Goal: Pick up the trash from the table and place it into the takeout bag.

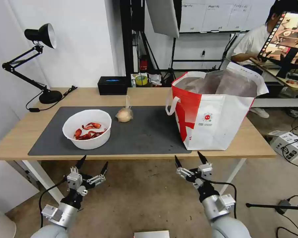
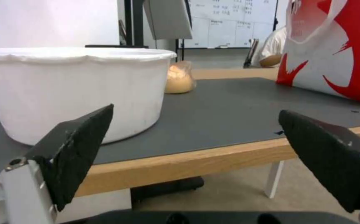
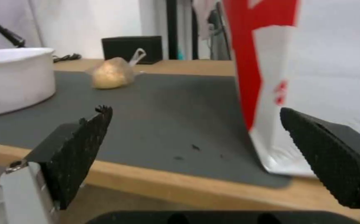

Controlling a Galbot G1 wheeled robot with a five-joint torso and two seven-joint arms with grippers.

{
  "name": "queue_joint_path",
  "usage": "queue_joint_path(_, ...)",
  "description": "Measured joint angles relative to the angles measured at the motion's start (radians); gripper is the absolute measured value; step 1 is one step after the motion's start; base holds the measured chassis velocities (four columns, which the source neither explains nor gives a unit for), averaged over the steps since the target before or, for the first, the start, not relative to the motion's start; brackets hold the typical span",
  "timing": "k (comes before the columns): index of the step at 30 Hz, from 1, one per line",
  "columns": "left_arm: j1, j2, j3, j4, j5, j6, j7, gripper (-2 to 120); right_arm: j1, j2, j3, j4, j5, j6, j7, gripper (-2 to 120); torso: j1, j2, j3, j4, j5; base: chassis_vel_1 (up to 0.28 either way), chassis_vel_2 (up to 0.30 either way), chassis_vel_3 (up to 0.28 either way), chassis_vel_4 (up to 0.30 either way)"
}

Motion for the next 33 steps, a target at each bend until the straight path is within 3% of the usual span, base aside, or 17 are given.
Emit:
queue_joint_path(7,0.002,-0.012,0.000,-0.006,0.002,-0.001,0.000,100,0.207,-0.069,-0.144,-0.060,0.050,-0.045,0.003,100,0.000,0.000,0.000,0.0000,-0.0001,0.000,0.000,0.000,0.000)
queue_joint_path(16,0.015,-0.017,-0.022,-0.013,0.002,-0.001,0.000,100,0.465,-0.075,-0.326,-0.152,0.131,-0.087,0.039,100,0.000,0.000,0.000,0.0001,-0.0002,0.000,0.000,0.000,0.000)
queue_joint_path(25,0.035,-0.021,-0.058,-0.016,-0.005,-0.001,0.001,100,0.753,0.035,-0.503,-0.344,0.209,-0.118,0.076,100,0.000,0.000,0.000,0.0000,0.0000,0.000,0.000,0.000,0.000)
queue_joint_path(28,0.034,-0.020,-0.065,-0.013,-0.014,0.000,0.005,100,0.893,0.107,-0.582,-0.468,0.251,-0.126,0.105,100,0.000,0.000,0.000,0.0001,-0.0001,0.000,0.000,0.000,0.000)
queue_joint_path(33,0.030,-0.023,-0.065,0.001,-0.021,0.001,0.015,100,0.989,0.173,-0.644,-0.590,0.275,-0.140,0.132,100,0.000,0.000,0.000,0.0001,-0.0004,0.000,0.000,0.000,0.000)
